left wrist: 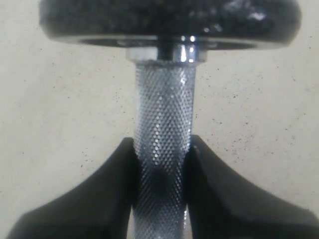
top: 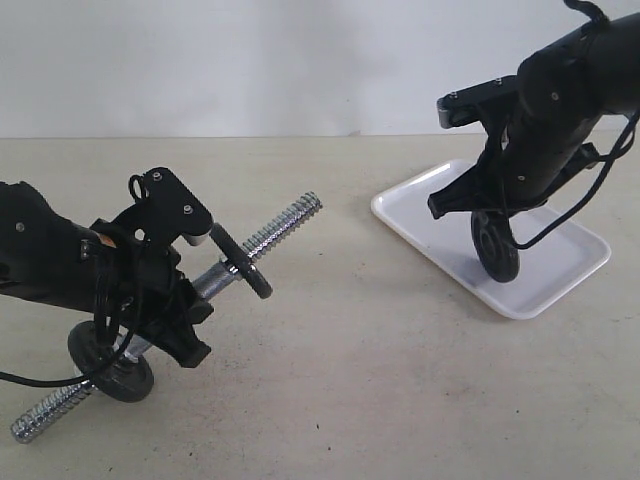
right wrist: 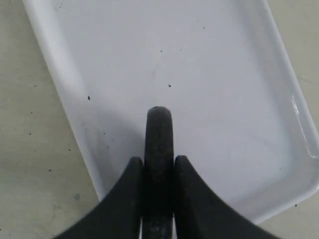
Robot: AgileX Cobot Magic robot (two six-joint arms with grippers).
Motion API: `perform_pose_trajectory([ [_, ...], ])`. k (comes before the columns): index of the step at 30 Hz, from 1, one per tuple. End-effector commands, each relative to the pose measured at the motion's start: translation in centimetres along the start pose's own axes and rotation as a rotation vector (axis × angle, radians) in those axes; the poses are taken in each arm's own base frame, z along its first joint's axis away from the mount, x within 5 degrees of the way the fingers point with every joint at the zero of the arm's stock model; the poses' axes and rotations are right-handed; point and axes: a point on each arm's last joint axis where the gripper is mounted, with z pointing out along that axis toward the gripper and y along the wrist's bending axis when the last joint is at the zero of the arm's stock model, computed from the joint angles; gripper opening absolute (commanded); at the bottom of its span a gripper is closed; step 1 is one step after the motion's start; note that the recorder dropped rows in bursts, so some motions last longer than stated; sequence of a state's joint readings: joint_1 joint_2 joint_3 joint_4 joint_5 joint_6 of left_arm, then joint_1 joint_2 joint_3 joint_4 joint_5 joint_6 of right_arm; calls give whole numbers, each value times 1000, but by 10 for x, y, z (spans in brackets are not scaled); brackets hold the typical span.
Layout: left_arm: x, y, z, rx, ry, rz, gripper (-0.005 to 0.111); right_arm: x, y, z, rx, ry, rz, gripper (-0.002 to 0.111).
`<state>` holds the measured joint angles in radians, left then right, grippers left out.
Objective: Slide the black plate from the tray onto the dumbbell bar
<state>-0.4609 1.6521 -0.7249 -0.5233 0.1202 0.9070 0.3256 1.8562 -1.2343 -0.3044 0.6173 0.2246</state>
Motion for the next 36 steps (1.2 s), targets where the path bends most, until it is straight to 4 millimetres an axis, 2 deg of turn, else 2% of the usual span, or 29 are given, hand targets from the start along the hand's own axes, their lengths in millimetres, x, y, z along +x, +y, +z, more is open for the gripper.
perform_pose_trajectory([
  [1,-39,37,-25,-396,-354,-40,4,2,1,12,-10,17,10,0],
  [9,-39,37,-25,-396,-354,-40,4,7,2,21,-12,60,-5,0],
  [22,-39,37,-25,-396,-354,-40,4,6,2,19,-14,53,-10,0],
  [29,-39,37,-25,-396,-354,-40,4,0,-1,2,-12,6,-16,0],
  [36,-39,37,-25,-395,-353,-38,4,-8,-7,-30,-5,-84,-22,0],
])
